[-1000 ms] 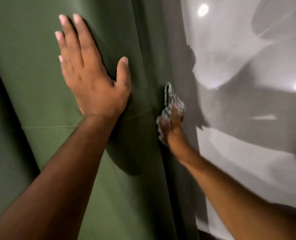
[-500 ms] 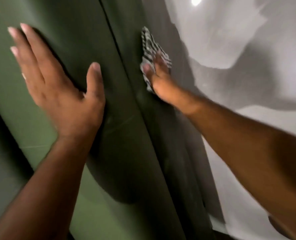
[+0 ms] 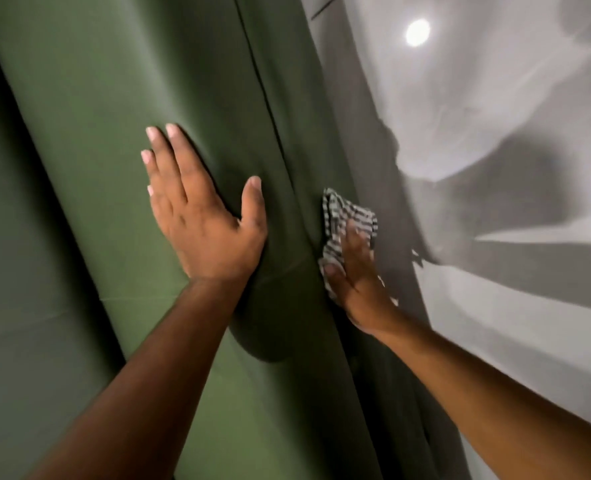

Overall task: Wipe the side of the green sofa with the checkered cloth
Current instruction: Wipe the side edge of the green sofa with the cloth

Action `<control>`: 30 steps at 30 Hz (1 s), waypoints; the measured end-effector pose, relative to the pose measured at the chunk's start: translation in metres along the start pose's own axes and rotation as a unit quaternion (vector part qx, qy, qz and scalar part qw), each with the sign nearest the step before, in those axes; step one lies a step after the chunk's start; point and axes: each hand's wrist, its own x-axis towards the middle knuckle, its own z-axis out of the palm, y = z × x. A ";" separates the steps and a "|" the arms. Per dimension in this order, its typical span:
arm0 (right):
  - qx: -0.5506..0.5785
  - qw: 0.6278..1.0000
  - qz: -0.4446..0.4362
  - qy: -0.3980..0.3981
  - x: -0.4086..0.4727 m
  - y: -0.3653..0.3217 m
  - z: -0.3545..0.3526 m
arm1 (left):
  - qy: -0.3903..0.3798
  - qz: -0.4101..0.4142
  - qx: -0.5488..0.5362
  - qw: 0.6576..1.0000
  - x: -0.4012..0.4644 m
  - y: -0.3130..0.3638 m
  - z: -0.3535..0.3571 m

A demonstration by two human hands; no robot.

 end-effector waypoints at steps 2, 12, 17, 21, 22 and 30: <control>0.008 1.000 0.012 -0.021 -0.002 0.006 -0.004 | -0.003 0.000 0.000 1.000 0.000 -0.001 0.002; 0.039 0.998 0.048 0.030 0.198 -0.039 -0.022 | 0.004 -0.003 0.018 1.000 -0.001 -0.008 0.011; 0.037 0.998 0.026 0.033 0.188 -0.042 -0.017 | -0.004 -0.006 0.013 1.000 -0.001 -0.006 0.011; 0.018 0.999 0.014 0.035 0.111 -0.017 -0.007 | -0.007 -0.008 0.018 1.000 0.000 -0.006 0.011; 0.022 0.999 0.020 0.031 0.084 -0.010 -0.005 | -0.010 -0.010 0.019 1.000 0.001 -0.006 0.009; 0.095 0.990 0.107 0.014 0.039 0.020 0.006 | -0.036 -0.010 0.037 0.999 0.001 -0.007 0.010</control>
